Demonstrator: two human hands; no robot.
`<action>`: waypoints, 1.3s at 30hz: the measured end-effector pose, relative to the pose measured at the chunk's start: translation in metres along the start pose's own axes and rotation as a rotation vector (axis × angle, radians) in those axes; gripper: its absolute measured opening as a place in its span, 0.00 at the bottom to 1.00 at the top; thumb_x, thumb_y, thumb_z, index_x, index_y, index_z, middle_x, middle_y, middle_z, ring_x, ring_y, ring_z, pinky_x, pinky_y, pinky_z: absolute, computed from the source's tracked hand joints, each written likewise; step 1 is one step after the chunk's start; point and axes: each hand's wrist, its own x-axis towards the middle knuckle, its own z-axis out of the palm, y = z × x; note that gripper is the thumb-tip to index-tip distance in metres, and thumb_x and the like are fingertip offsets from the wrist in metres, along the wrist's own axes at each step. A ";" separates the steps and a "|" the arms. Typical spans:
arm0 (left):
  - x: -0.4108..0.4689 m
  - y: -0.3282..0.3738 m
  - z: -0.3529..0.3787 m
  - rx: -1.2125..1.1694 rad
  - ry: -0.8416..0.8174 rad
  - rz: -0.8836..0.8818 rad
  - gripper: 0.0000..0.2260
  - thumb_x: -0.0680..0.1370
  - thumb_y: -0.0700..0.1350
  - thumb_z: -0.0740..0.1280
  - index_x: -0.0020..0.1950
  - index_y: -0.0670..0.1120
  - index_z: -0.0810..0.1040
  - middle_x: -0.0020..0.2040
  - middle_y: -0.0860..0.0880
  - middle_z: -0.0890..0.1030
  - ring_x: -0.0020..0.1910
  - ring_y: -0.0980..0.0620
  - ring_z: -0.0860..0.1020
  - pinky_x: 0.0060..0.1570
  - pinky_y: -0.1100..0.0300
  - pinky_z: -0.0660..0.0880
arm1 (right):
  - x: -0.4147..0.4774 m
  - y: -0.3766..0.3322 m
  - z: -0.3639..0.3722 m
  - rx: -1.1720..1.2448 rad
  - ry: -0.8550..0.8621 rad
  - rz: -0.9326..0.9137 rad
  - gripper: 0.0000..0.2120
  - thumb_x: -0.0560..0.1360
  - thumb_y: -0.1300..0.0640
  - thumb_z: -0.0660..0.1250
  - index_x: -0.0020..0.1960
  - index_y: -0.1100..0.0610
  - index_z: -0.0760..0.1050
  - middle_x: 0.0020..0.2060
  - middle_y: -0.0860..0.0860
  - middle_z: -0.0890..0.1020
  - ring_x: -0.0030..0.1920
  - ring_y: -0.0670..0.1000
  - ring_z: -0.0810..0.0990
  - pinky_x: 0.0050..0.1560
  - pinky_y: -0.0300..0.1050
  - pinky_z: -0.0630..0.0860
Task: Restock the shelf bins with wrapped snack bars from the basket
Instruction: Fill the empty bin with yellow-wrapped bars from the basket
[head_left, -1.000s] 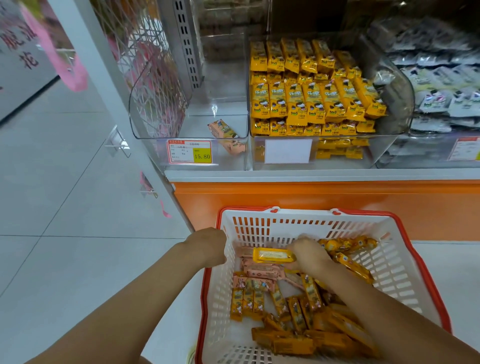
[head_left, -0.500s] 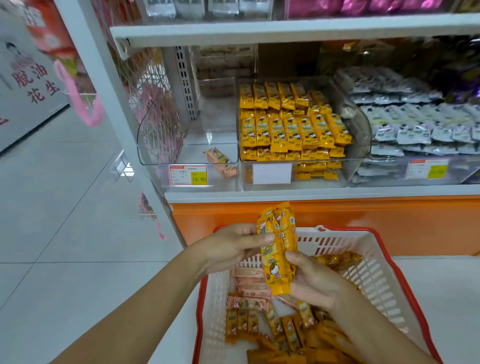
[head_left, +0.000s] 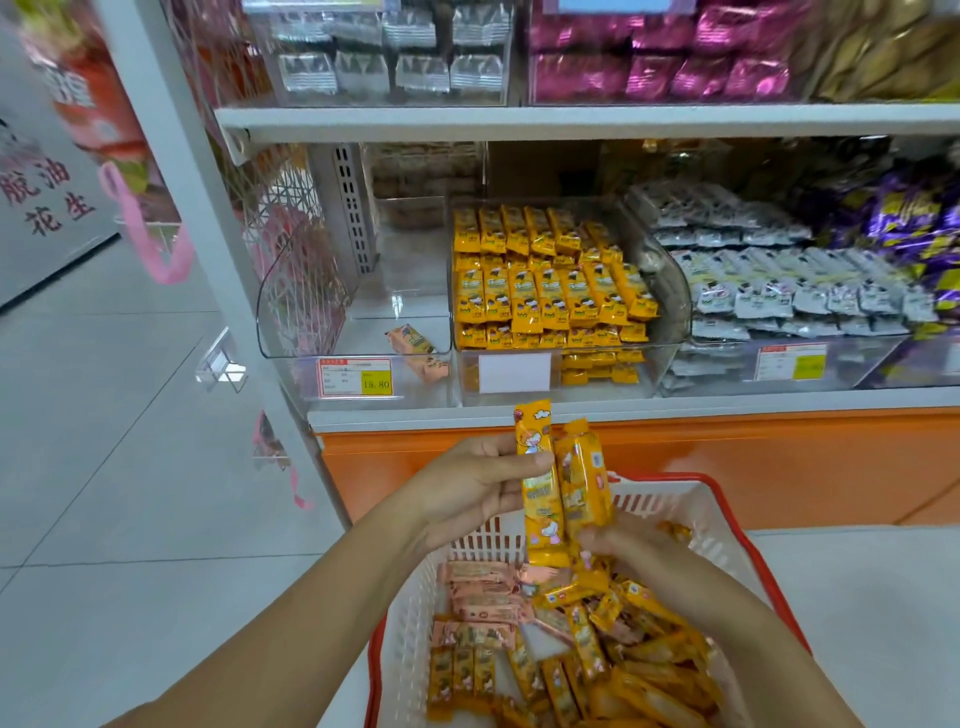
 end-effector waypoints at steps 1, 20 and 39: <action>0.001 0.002 0.001 0.003 -0.014 -0.013 0.17 0.71 0.42 0.68 0.59 0.39 0.78 0.53 0.44 0.83 0.48 0.52 0.82 0.49 0.60 0.79 | 0.000 0.003 -0.002 -0.039 -0.003 0.036 0.29 0.57 0.26 0.68 0.55 0.35 0.78 0.56 0.38 0.81 0.58 0.42 0.77 0.65 0.50 0.68; 0.015 0.051 0.022 -0.069 0.482 0.251 0.14 0.71 0.40 0.74 0.56 0.42 0.80 0.49 0.44 0.85 0.46 0.46 0.84 0.43 0.54 0.82 | 0.006 -0.089 0.017 -0.475 0.584 -0.453 0.37 0.66 0.38 0.71 0.71 0.44 0.61 0.61 0.36 0.69 0.57 0.37 0.71 0.54 0.33 0.69; 0.034 0.068 -0.015 1.173 0.840 0.480 0.24 0.80 0.44 0.61 0.76 0.45 0.61 0.67 0.41 0.74 0.47 0.44 0.79 0.57 0.51 0.73 | 0.140 -0.191 -0.120 -1.035 1.100 -0.179 0.23 0.77 0.46 0.63 0.67 0.56 0.69 0.60 0.62 0.74 0.57 0.62 0.75 0.45 0.51 0.73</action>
